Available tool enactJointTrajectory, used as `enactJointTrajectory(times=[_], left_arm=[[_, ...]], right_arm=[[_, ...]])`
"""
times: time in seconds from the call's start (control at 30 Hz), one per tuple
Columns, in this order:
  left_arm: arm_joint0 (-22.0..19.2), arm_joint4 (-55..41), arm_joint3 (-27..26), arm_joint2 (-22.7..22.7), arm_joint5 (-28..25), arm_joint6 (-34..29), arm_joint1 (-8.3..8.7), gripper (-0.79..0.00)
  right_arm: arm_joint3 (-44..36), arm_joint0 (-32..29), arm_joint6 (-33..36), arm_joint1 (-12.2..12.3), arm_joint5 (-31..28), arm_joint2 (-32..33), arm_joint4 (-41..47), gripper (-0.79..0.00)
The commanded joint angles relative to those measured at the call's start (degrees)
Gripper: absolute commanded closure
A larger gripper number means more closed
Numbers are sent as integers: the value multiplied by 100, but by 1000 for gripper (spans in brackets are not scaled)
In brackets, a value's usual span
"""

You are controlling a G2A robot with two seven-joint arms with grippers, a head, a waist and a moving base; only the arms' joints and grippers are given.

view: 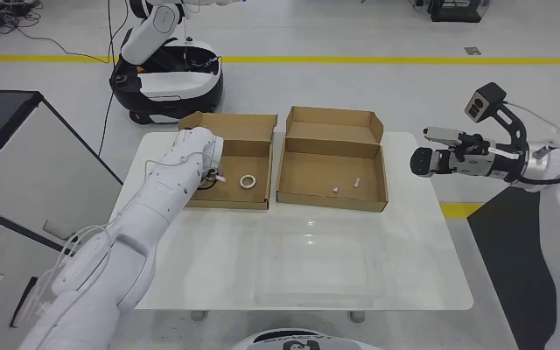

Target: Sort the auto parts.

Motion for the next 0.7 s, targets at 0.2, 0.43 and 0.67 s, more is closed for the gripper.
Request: enactJointTrajectory(times=[0.2, 0.43, 0.67], left_arm=[[-14, 133, -241, -179, -65, -160, 29, -576], [158, 388, -1131, -506, -402, -331, 194, -785], [754, 522, -2690, -1108, -835, -502, 448, -785]], right_arm=[[0, 0, 0, 0, 0, 0, 0, -785], [0, 0, 0, 0, 0, 0, 0, -785], [0, 0, 0, 0, 0, 0, 0, -785]])
